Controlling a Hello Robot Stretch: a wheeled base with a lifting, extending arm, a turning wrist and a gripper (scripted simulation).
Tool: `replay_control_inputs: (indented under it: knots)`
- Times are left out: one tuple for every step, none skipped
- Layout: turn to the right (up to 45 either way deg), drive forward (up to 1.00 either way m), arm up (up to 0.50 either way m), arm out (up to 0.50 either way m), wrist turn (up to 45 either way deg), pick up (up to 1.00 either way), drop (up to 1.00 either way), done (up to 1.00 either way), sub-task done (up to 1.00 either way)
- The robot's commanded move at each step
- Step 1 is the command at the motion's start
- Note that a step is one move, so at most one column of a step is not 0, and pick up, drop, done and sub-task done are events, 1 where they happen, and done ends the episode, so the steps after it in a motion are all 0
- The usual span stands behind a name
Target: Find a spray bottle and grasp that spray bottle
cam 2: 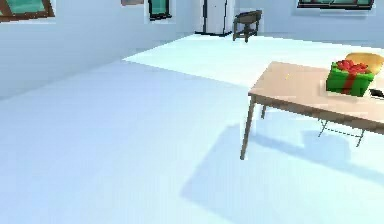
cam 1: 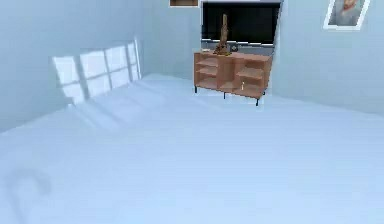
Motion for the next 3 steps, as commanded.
replay_control_inputs:
  knots:
    - [45.0, 0.00, 0.00, 0.00, 0.0, 0.00, 0.00, 0.00, 0.00]
    - [36.0, 0.00, 0.00, 0.00, 0.0, 0.00, 0.00, 0.00, 0.00]
    - [0.0, 1.00, 0.00, 0.00, 0.0, 0.00, 0.00, 0.00, 0.00]
